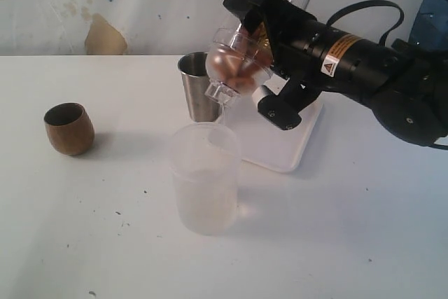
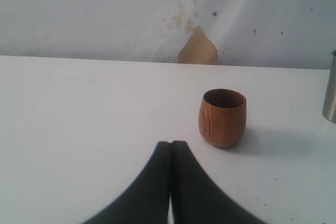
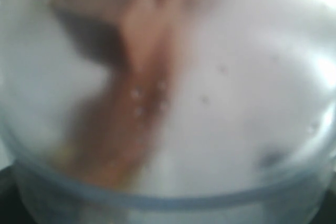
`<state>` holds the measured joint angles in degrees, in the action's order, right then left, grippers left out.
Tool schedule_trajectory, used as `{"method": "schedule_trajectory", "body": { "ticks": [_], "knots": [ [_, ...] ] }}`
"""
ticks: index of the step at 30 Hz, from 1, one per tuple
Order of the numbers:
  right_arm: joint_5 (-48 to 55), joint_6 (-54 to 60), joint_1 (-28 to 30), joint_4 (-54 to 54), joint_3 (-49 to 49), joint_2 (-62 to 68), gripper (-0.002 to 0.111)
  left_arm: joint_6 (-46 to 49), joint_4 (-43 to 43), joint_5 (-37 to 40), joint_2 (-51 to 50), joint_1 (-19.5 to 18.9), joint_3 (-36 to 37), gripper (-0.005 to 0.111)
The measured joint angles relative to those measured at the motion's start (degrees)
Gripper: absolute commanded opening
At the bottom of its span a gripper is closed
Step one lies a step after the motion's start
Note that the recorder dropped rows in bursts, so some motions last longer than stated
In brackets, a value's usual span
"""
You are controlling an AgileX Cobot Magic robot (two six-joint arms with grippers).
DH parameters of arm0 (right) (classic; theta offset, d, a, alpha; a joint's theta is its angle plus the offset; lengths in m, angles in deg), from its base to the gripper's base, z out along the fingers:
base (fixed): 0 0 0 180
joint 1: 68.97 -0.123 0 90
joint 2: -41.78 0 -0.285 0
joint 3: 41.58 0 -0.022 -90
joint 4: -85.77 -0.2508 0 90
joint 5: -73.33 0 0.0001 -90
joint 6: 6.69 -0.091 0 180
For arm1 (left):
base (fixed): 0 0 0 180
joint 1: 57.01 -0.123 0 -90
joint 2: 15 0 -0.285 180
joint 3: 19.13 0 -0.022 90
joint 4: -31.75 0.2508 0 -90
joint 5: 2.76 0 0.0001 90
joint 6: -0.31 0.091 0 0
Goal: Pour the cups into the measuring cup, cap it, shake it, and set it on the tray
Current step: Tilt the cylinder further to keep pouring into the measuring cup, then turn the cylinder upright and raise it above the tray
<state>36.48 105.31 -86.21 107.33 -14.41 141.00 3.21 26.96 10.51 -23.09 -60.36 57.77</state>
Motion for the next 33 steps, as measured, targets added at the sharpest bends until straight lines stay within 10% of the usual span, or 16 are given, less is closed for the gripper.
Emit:
{"method": "schedule_trajectory", "body": {
  "ticks": [25,33],
  "knots": [
    [0.0,-3.4,0.0,0.2,0.0,0.0,0.0,0.0,0.0,0.0,0.0,0.0,0.0,0.0],
    [0.0,-80.6,0.0,-15.9,0.0,0.0,0.0,0.0,0.0,0.0,0.0,0.0,0.0,0.0]
  ]
}}
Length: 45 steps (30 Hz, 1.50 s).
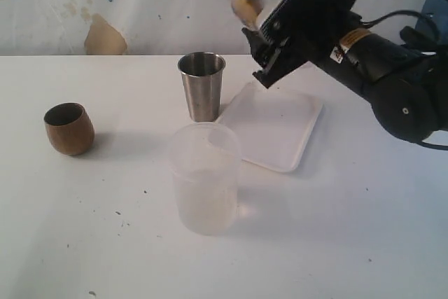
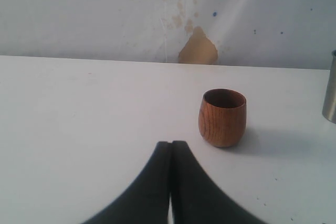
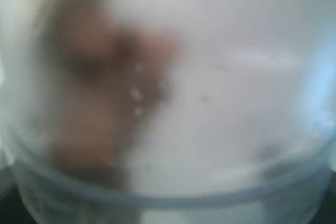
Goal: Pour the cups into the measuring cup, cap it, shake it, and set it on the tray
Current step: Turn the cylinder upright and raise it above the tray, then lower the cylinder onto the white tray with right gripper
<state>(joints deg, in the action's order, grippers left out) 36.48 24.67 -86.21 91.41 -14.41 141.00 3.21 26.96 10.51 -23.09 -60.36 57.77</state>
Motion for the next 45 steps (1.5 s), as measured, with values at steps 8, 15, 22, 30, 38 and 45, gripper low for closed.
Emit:
{"method": "schedule_trajectory", "body": {
  "ticks": [8,15,22,30,38,45],
  "knots": [
    [0.0,-24.9,0.0,-3.3,0.0,0.0,0.0,0.0,0.0,0.0,0.0,0.0,0.0,0.0],
    [0.0,-25.1,0.0,-3.3,0.0,0.0,0.0,0.0,0.0,0.0,0.0,0.0,0.0,0.0],
    [0.0,-25.2,0.0,-3.3,0.0,0.0,0.0,0.0,0.0,0.0,0.0,0.0,0.0,0.0],
    [0.0,-25.4,0.0,-3.3,0.0,0.0,0.0,0.0,0.0,0.0,0.0,0.0,0.0,0.0],
    [0.0,-25.8,0.0,-3.3,0.0,0.0,0.0,0.0,0.0,0.0,0.0,0.0,0.0,0.0],
    [0.3,-26.9,0.0,-3.3,0.0,0.0,0.0,0.0,0.0,0.0,0.0,0.0,0.0,0.0]
  ]
}}
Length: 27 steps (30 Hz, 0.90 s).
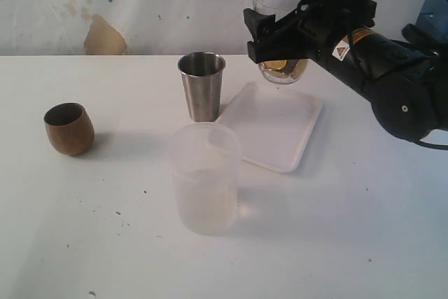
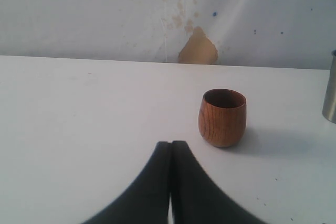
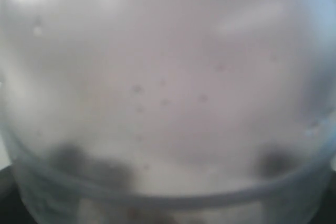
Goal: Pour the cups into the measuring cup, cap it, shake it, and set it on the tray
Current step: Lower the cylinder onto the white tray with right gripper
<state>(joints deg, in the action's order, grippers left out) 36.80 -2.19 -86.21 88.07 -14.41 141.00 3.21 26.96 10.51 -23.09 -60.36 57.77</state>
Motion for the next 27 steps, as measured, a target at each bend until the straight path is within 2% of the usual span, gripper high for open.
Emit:
{"method": "schedule_trajectory", "body": {
  "ticks": [7,18,20,23,24,27],
  "knots": [
    [0.0,-1.5,0.0,0.0,-0.1,3.6,0.004,0.0,0.0,0.0,0.0,0.0,0.0,0.0],
    [-0.7,-1.5,0.8,-2.7,-3.0,13.9,0.037,0.0,0.0,0.0,0.0,0.0,0.0,0.0],
    [-0.7,-1.5,1.6,-4.5,-3.0,14.9,0.045,0.0,0.0,0.0,0.0,0.0,0.0,0.0],
    [-1.2,-2.0,2.3,-5.9,-3.3,16.6,0.066,0.0,0.0,0.0,0.0,0.0,0.0,0.0],
    [-1.2,-2.5,2.5,-6.3,-3.6,17.2,0.079,0.0,0.0,0.0,0.0,0.0,0.0,0.0],
    [-1.2,-4.0,2.6,-6.5,-6.0,21.3,0.085,0.0,0.0,0.0,0.0,0.0,0.0,0.0]
  ]
}}
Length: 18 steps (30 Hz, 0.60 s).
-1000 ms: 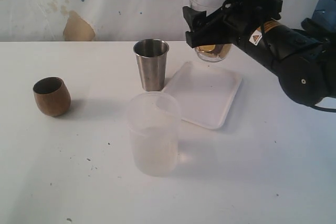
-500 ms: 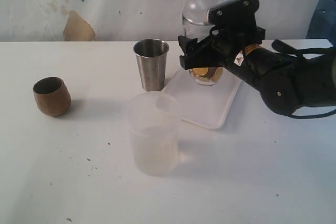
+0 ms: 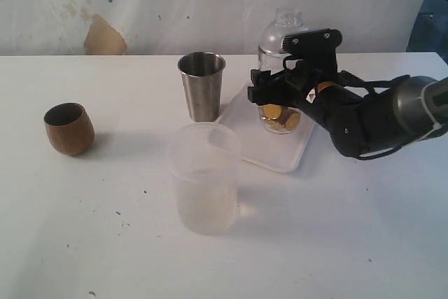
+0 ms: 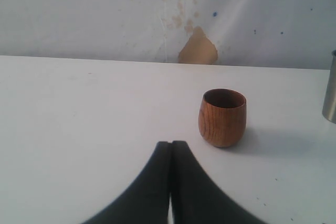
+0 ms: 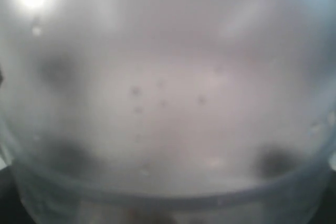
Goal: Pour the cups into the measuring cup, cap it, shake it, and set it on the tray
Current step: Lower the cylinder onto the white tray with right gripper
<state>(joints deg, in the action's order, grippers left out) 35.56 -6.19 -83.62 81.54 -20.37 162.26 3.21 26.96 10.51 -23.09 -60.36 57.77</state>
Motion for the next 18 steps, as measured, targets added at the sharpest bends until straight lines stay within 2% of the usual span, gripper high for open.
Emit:
{"method": "schedule_trajectory", "body": {
  "ticks": [7,12,18],
  "knots": [
    [-3.2,-0.5,0.0,0.0,-1.5,3.2,0.085,0.0,0.0,0.0,0.0,0.0,0.0,0.0],
    [-4.2,-0.5,0.0,0.5,-1.8,3.2,0.098,0.0,0.0,0.0,0.0,0.0,0.0,0.0],
    [2.8,-0.5,0.0,1.1,-4.8,3.2,0.098,0.0,0.0,0.0,0.0,0.0,0.0,0.0]
  ]
}}
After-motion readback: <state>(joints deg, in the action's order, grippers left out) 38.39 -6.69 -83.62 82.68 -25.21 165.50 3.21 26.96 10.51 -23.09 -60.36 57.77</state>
